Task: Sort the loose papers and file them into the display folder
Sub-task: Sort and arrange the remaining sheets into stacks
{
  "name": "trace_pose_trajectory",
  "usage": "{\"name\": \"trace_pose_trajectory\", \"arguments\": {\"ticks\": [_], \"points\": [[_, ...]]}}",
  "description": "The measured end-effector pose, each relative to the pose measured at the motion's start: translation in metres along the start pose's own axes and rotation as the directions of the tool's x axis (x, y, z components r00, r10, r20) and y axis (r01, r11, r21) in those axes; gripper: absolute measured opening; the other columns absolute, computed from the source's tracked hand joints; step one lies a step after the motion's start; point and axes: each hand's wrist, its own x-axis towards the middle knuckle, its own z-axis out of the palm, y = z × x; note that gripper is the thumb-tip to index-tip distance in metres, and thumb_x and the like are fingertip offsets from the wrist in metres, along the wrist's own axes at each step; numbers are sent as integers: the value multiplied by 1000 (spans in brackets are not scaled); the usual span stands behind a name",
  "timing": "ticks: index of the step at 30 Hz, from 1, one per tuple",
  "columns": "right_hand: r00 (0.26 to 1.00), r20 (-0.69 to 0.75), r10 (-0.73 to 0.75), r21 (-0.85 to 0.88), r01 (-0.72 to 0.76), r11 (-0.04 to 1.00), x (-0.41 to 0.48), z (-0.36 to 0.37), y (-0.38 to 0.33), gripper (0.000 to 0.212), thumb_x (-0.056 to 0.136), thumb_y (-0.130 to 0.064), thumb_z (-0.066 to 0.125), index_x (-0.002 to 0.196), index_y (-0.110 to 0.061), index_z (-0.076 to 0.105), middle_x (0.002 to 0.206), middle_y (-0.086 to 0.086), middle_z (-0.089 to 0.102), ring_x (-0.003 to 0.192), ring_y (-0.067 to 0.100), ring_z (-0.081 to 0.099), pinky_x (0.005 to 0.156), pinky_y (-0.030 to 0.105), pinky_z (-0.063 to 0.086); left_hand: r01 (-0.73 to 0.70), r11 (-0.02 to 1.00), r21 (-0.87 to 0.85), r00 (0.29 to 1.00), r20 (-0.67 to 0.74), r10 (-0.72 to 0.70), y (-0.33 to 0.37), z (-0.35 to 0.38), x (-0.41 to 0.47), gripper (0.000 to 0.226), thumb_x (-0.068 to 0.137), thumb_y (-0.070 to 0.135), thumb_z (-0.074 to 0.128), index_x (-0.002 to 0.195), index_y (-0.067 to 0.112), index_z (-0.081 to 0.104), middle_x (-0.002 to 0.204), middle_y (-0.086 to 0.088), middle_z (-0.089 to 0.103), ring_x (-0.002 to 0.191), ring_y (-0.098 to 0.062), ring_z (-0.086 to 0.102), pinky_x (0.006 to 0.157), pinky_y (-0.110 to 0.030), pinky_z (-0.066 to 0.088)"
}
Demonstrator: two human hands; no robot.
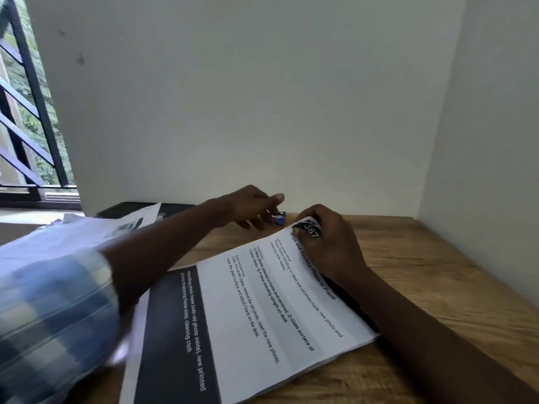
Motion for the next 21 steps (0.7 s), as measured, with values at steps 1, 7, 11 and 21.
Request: {"name": "trace_pose_trajectory", "arguments": {"ticks": [1,7,11,21], "points": [[1000,-25,-15,24,15,1000,0,-3,-3,11,85,-25,71,90,-31,64,86,-18,71,83,5,66,77,37,55,16,1000,-15,994,109,-15,8,-2,-16,60,95,71,52,106,19,78,103,-1,79,90,-18,75,84,-35,57],[979,-176,-103,-22,101,995,-6,-17,-35,18,89,-31,71,105,-34,64,95,-16,73,91,13,69,82,40,55,-196,979,56,959,217,180,5,-7,-85,28,93,27,77,115,10,73,108,-3,79,95,-17,76,87,-35,61],[872,-371,-319,-186,267,946,-16,-15,-77,43,89,-32,61,130,-24,57,123,-1,63,112,25,59,98,47,42,-187,979,-88,978,-116,176,10,-36,-118,21,93,12,75,107,-3,73,106,-17,77,87,-20,74,79,-37,62],[979,165,117,138,-141,980,-64,77,-160,27,94,-40,67,112,-29,50,113,-3,59,105,20,60,85,35,46,271,960,-65,867,-416,-273,-61,-175,-208,39,68,25,78,102,7,69,103,-17,74,83,-27,69,73,-43,59]]}}
